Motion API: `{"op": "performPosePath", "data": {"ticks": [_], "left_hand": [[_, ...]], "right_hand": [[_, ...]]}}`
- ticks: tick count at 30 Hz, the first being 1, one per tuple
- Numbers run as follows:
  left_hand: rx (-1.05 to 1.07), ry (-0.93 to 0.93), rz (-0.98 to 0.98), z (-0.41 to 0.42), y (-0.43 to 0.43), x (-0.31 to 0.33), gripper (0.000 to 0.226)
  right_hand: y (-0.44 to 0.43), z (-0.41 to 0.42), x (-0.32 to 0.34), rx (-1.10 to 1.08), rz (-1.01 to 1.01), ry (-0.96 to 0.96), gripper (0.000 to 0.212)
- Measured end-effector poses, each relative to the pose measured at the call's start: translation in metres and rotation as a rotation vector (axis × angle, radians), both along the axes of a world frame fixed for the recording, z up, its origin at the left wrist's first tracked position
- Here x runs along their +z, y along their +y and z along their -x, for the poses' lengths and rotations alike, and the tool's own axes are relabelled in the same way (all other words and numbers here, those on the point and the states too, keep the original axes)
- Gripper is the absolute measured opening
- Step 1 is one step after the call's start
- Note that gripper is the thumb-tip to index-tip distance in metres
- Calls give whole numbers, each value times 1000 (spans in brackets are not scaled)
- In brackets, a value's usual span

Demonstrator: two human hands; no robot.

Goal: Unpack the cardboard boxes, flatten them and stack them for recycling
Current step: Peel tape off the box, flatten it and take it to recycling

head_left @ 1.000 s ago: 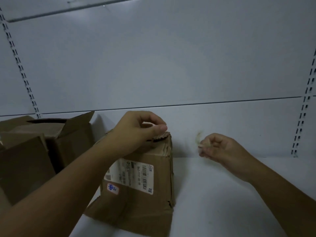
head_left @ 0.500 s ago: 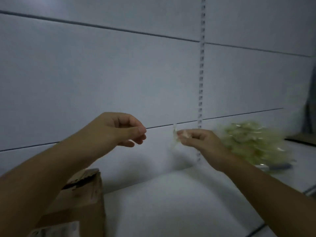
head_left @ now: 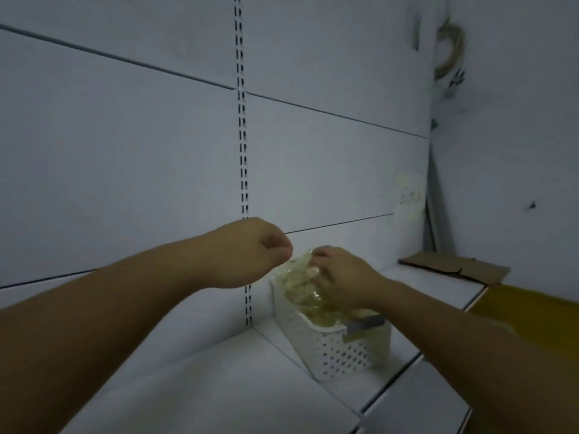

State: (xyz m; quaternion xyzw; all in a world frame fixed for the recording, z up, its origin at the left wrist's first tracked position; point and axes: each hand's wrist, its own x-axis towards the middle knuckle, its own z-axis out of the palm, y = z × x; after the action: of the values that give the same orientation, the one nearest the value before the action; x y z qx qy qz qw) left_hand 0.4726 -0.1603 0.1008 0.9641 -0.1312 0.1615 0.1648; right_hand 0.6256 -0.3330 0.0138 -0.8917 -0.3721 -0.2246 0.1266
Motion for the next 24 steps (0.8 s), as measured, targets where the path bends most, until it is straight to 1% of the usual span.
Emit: {"op": "performPosePath", "data": {"ticks": [2,4,7,9,10,12,14,15,16,18,19,21,23,24], "left_hand": [[8,-35,46,-40,-20,-14,39],[36,8,59,-81,-35,-31,50],[109,137,-18,-135,-50,-58,55],[143,195,-133,-160,-58,-74,53],[135,206,-159,-168,-62,-82,53],[110,239,-113,-177,-65,-91,54],[95,301,-68,-179,-61,-96,54],[93,346,-68,-179,-58,-100,52],[93,381,-91,-179,-55,-104,49],[109,427,-140,-179,-51,-111,42],[114,448,-182,-179,-50,-114,39],[139,452,-357,-180,-51,-116,38],[195,437,-524,-181,-51,-119,42],[228,444,-556,-181,-52,-121,43]], "right_hand": [[-6,-5,-6,33,45,44,45],[-20,-8,-11,97,40,154,56],[-41,-7,-23,186,-9,337,74],[-55,-10,-28,205,-70,435,78],[-61,-13,-27,197,-86,480,77],[-70,-22,-24,206,-95,557,64],[-69,-32,-21,231,-58,625,53],[-65,-36,-20,238,-30,654,51],[-61,-39,-18,233,-15,689,49],[-53,-46,-12,221,13,742,35],[-49,-51,-9,245,49,736,34],[-44,-59,-5,267,111,710,43],[-42,-67,-12,231,132,687,39],[-41,-67,-17,213,149,647,40]]}}
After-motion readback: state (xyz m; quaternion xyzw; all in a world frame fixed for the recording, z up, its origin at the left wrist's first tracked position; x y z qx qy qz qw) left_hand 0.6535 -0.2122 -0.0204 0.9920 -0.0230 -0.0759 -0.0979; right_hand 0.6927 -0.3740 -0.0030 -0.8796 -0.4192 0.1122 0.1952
